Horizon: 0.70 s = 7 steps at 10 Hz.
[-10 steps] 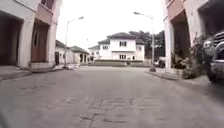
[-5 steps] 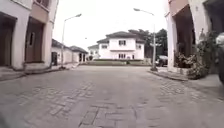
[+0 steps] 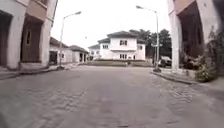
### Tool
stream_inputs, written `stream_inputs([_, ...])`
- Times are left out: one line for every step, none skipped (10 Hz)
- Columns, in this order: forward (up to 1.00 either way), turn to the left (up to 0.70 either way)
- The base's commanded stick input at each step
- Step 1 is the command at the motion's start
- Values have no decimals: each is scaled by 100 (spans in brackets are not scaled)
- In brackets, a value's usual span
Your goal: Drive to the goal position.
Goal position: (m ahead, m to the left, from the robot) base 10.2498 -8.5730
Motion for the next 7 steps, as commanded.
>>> stream_inputs([70, 0])
stream_inputs([70, 0])
stream_inputs([70, 0])
stream_inputs([70, 0])
stream_inputs([70, 0])
stream_inputs([70, 0])
stream_inputs([70, 0])
